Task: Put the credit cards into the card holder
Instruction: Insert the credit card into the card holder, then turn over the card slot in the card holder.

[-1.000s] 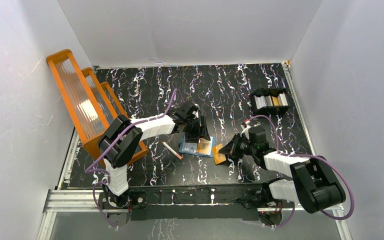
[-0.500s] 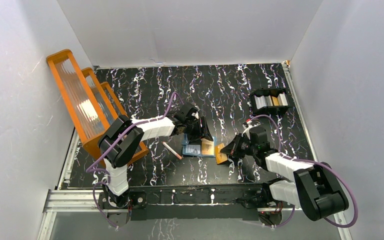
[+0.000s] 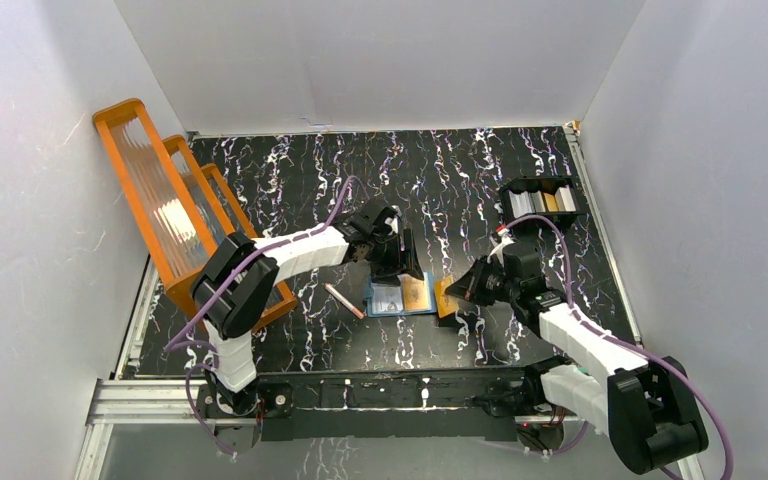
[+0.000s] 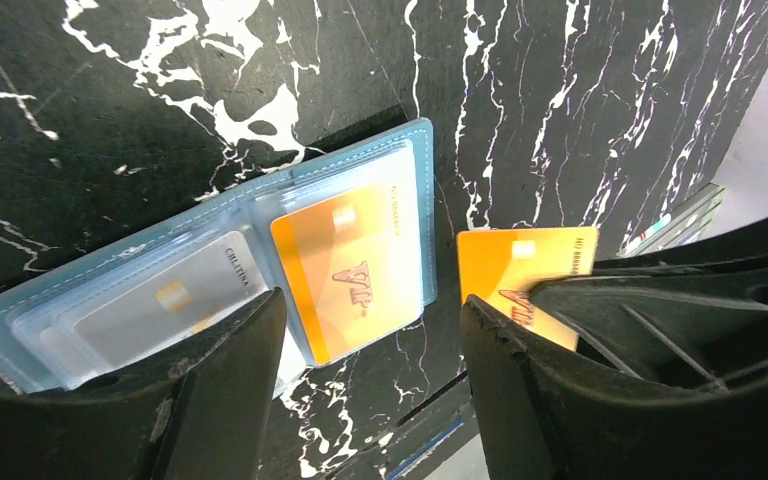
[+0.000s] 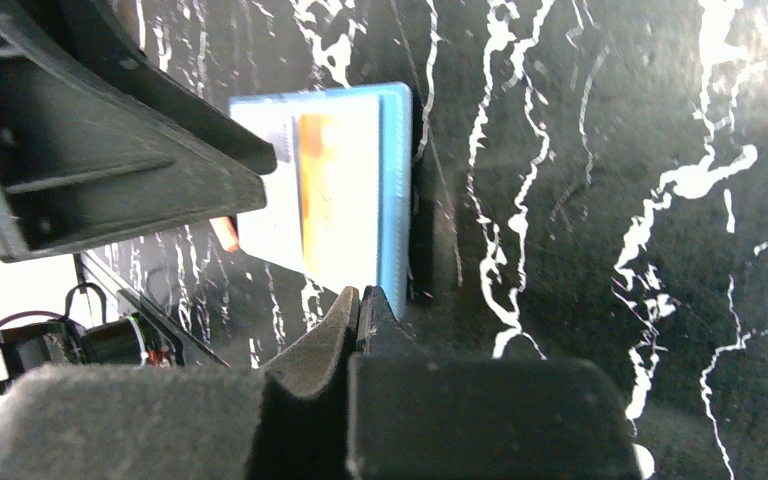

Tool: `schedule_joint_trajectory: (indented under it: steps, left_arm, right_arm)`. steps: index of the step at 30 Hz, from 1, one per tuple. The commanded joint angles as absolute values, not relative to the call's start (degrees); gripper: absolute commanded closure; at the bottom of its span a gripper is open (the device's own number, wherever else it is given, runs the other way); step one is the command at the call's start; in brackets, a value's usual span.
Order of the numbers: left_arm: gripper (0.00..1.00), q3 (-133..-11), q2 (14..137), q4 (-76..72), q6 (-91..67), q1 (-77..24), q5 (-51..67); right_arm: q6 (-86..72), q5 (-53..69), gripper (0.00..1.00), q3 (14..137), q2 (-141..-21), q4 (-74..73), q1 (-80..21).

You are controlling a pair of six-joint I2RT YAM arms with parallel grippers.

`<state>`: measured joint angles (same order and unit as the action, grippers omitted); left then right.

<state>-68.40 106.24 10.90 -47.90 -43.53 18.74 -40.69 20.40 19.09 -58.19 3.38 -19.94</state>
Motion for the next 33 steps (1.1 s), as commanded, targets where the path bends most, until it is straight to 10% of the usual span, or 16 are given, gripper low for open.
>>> schedule_joint_trajectory:
  steps: [1,25,33]
  left_arm:
    - [0.37,-70.99,101.84,16.39,-44.21,-42.73,16.34]
    - [0.47,-64.5,98.51,24.49,-33.94,-40.59,4.58]
    - [0.69,-63.23,98.74,22.24,-34.05,-40.58,7.26]
  right_arm:
    - [-39.94,20.27,1.0,23.65,-56.66,1.82,-20.13]
    - [-39.12,23.84,1.0,22.79,-69.42,12.22,-20.15]
    - [-39.29,25.07,1.0,22.76,-70.86,13.11,-20.13]
